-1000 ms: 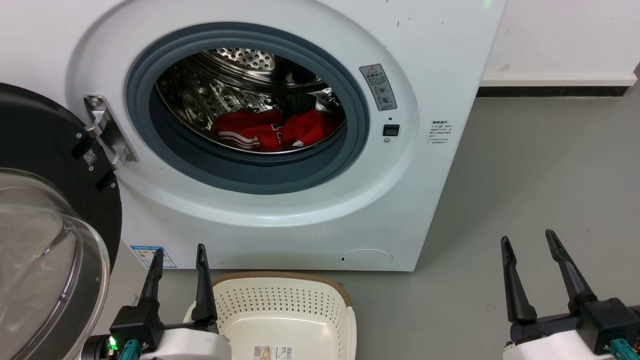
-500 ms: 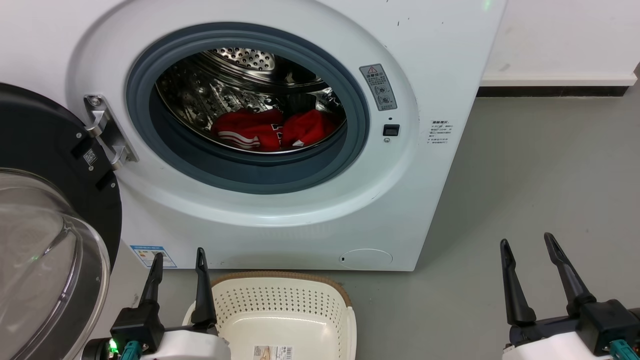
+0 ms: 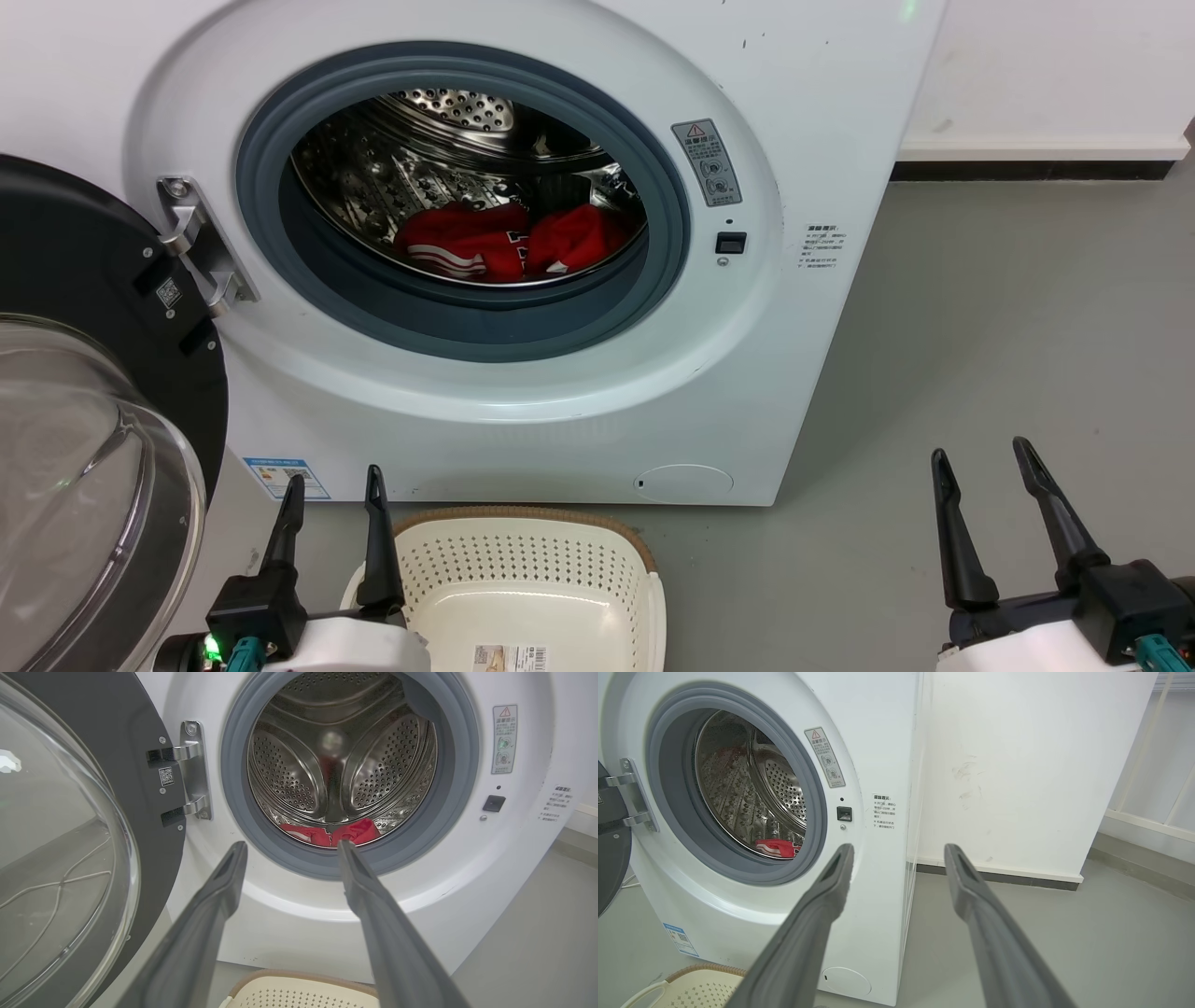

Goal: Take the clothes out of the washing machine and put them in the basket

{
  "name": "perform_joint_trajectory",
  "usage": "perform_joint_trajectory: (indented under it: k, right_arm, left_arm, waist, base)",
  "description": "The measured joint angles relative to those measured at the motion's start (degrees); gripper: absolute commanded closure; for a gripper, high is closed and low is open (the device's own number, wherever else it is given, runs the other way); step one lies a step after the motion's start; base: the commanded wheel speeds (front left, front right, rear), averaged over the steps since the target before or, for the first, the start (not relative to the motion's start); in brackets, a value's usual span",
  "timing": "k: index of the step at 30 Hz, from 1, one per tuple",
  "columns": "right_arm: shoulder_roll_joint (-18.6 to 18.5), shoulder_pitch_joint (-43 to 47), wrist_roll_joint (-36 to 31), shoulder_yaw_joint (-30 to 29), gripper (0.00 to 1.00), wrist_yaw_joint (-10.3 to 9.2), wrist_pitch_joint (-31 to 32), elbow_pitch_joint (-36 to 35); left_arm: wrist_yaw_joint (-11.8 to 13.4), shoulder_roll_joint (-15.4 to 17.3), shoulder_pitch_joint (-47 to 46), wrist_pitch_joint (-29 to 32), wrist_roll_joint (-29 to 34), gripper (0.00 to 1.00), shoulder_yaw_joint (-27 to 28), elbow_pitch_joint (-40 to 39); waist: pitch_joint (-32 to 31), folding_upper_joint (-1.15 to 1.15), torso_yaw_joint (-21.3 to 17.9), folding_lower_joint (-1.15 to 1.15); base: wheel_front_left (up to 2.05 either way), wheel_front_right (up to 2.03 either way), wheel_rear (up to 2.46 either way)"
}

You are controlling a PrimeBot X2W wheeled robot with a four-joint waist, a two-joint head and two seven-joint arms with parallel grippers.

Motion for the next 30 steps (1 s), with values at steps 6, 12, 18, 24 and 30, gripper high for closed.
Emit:
perform_joint_trajectory:
  k: [6,12,18,24,30]
  right_arm:
    - [0.00,-0.01,0.04,0.00,0.00,0.00,0.00,0.11]
    - [0.00,-0.42,0.04,-0.01,0.00,0.00,0.00,0.08]
    - [0.00,-2.38,0.04,0.43,0.00,0.00,0.00,-0.22]
    - [-0.01,-4.32,0.05,0.48,0.00,0.01,0.00,-0.35]
    - [-0.03,-7.47,0.67,0.81,0.00,0.00,-0.01,-0.79]
  left_arm:
    - [-0.15,0.00,-0.30,0.00,-0.21,0.00,0.01,1.14]
    - [-1.69,0.00,-4.99,-0.01,0.27,0.00,0.15,4.44]
    - [-4.71,0.79,-16.72,-0.01,3.31,0.00,0.78,14.99]
    - [-6.69,3.24,-28.10,-0.02,4.99,0.00,-0.13,25.18]
    - [-7.50,6.32,-40.26,0.79,5.78,0.00,-0.76,34.62]
  waist:
    - [0.19,0.00,-0.10,0.00]
    - [1.25,0.00,-0.14,0.00]
    - [4.14,0.00,-0.97,0.00]
    - [7.40,0.00,-2.24,0.00]
    - [11.84,0.00,-4.00,0.00]
  base:
    - [0.00,0.00,0.00]
    - [0.00,0.00,0.00]
    - [0.00,0.00,0.00]
    - [0.00,0.00,0.00]
    - [0.00,0.00,0.00]
